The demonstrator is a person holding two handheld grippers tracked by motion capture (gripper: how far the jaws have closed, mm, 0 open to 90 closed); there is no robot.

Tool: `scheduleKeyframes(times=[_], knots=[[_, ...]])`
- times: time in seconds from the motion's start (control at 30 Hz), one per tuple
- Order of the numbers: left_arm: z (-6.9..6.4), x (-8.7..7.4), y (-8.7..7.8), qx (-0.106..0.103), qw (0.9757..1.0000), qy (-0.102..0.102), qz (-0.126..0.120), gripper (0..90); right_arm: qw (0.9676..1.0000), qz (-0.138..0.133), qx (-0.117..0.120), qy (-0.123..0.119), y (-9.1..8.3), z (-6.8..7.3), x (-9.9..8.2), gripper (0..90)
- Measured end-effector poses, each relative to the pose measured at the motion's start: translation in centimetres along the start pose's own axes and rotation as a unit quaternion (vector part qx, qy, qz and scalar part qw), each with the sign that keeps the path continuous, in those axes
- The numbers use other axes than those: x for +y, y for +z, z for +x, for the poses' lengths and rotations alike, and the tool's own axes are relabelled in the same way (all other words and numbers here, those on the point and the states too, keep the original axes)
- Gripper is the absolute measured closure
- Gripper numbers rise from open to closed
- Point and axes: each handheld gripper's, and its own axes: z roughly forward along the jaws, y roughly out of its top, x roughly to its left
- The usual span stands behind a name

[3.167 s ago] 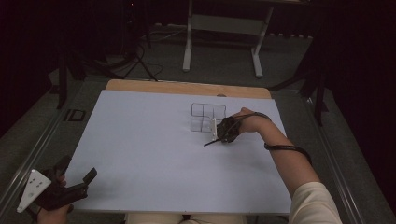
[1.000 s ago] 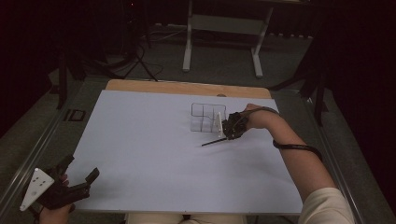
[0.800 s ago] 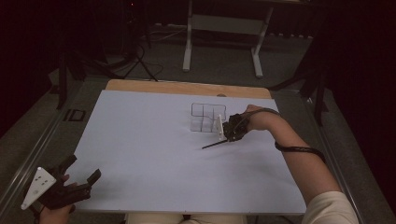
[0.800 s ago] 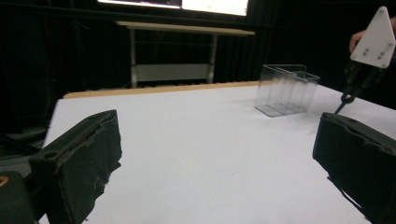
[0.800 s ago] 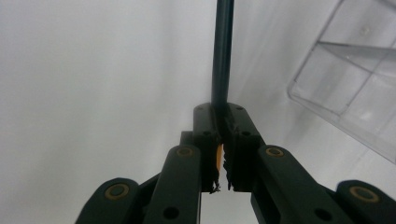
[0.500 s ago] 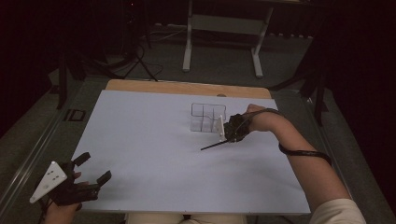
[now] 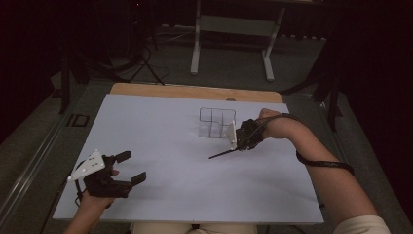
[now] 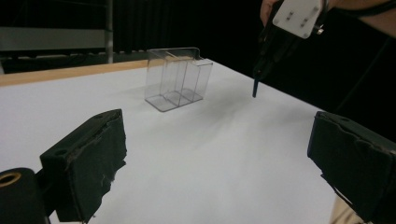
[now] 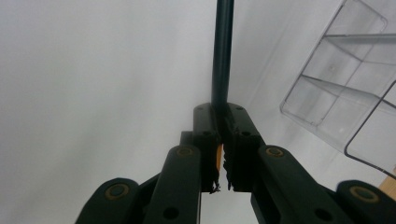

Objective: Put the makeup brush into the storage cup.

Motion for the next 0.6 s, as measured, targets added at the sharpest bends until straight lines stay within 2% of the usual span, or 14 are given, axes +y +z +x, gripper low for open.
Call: scheduleKeyframes(times=[0.1,0.17,0.4,0.6], knots=[[-0.3,0.6,1.5,-0.019,0.9995,0.018,0.015,5.3,1.0,0.0,-0.005,-0.004,-0.6,0.0,0.3,84.2],[-0.5,0.9,2.5,-0.028,0.9991,0.022,0.023,5.3,0.9999,-0.002,-0.011,-0.007,-1.0,0.1,0.6,84.2],[-1.2,2.1,5.3,-0.069,0.9961,0.026,0.049,5.6,0.9996,-0.004,-0.015,-0.022,-1.4,0.3,2.1,84.1],[-1.8,3.3,7.5,-0.099,0.9922,0.021,0.072,8.7,0.9988,-0.01,-0.021,-0.043,-1.5,0.7,3.6,84.1]])
